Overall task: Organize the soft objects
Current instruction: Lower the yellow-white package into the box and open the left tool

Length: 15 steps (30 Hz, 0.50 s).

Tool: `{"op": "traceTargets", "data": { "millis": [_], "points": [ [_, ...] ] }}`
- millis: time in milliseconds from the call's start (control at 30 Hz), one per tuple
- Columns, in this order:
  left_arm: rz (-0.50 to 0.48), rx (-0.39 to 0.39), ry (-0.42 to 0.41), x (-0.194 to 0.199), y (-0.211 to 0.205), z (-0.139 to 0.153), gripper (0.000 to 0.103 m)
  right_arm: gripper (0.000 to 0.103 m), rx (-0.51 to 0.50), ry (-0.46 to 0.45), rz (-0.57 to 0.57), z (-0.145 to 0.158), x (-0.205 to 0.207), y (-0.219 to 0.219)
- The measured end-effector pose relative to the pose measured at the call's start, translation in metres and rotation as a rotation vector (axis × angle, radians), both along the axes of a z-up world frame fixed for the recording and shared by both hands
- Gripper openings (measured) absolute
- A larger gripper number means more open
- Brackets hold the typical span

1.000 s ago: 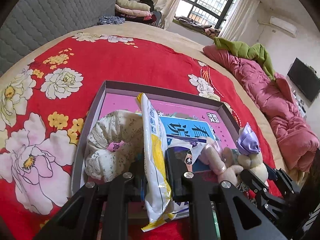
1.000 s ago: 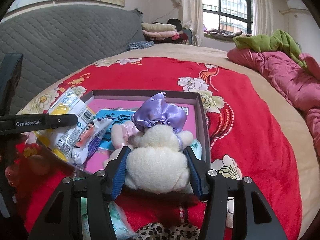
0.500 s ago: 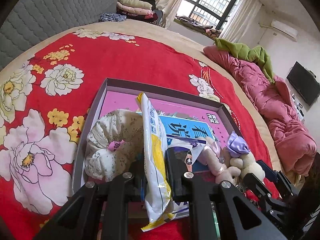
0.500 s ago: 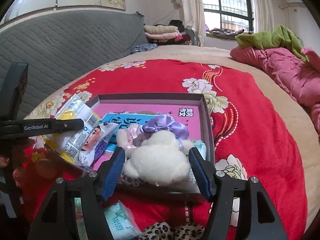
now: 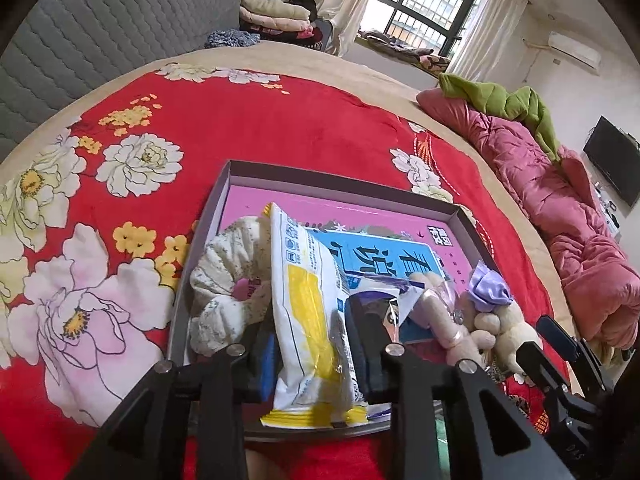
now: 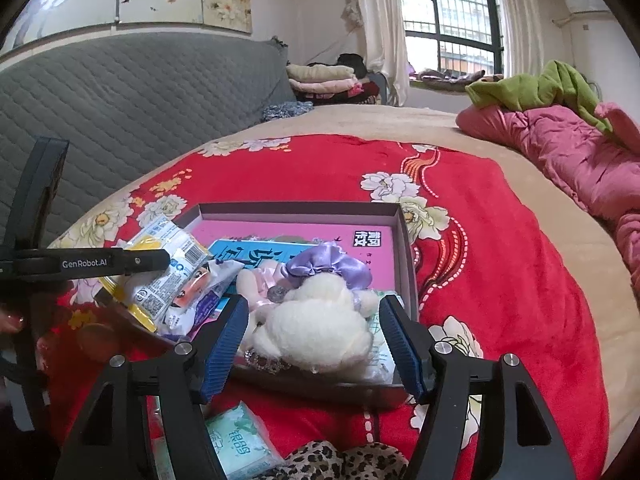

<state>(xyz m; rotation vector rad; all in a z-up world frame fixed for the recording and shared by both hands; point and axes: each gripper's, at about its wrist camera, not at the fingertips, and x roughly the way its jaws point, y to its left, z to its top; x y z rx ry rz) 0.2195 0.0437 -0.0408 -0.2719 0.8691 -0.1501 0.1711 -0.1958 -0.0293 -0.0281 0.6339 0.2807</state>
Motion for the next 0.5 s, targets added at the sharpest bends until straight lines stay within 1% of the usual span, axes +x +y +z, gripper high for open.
{"op": "traceTargets", "data": {
  "millis": [200,500],
  "points": [
    [0.005,0.02,-0.015,-0.003,0.001,0.006,0.031,0.07,-0.009,-0.009,-0.011,0.001,-0.002,-0.001],
    [0.005,0.042,-0.012,-0.007,0.003,0.014,0.031,0.07,-0.026,-0.001,-0.03,-0.001,0.0,-0.003]
  ]
}}
